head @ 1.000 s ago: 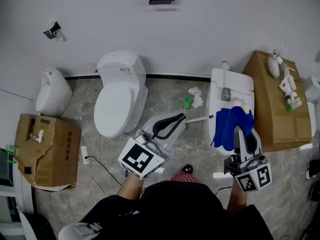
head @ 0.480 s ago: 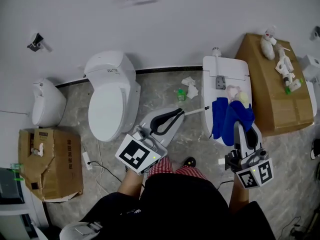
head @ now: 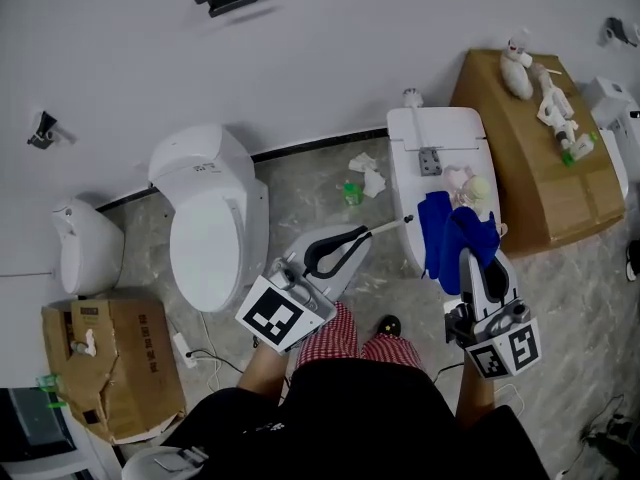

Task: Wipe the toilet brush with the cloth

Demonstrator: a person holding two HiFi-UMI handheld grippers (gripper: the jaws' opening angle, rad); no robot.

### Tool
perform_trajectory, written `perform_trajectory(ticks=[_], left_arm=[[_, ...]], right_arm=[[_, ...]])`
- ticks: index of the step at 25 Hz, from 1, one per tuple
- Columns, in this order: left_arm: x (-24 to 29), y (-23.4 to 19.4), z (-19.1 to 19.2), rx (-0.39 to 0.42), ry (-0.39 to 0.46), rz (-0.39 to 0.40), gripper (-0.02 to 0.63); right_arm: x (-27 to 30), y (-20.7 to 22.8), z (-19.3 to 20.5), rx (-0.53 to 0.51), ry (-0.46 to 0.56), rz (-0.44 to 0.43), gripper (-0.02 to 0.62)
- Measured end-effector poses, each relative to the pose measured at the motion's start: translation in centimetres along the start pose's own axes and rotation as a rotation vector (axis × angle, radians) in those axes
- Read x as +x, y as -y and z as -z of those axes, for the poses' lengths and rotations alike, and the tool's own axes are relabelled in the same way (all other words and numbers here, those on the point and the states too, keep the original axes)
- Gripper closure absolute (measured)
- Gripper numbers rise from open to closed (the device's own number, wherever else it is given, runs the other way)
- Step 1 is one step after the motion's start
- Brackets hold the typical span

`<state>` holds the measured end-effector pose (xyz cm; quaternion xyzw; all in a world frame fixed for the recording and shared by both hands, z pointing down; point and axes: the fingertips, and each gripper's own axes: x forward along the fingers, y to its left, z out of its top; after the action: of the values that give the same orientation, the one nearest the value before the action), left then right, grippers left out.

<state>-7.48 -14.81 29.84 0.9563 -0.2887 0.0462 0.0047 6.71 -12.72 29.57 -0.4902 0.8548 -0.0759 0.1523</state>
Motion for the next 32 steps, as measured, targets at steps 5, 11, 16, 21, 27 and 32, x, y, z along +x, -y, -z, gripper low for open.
perform_trajectory(ticks=[5, 11, 16, 21, 27, 32], left_arm=[[0.9, -1.1, 2.0, -0.012, -0.030, 0.034, 0.598], [1.8, -2.8, 4.6, -0.066, -0.033, 0.058, 0.598], [3.2, -3.2, 6.4, -0.070, -0.068, 0.071, 0.598], [4.8, -3.4, 8.7, -0.080, -0.093, 0.089, 0.598], [6.3, -3.4, 11.7, -0.077, -0.106, 0.117, 0.598], [7.3, -3.8, 14.4, -0.091, -0.137, 0.128, 0.596]], right_arm=[[0.8, 0.3, 2.0, -0.002, -0.030, 0.029, 0.531], [1.7, 1.5, 5.3, 0.007, -0.061, 0.056, 0.531], [2.1, 2.6, 6.5, 0.004, -0.067, 0.067, 0.531], [2.3, 3.8, 7.9, 0.009, -0.065, 0.089, 0.531], [2.1, 5.4, 10.2, 0.032, -0.070, 0.127, 0.531], [2.1, 6.8, 11.9, 0.043, -0.080, 0.152, 0.531]])
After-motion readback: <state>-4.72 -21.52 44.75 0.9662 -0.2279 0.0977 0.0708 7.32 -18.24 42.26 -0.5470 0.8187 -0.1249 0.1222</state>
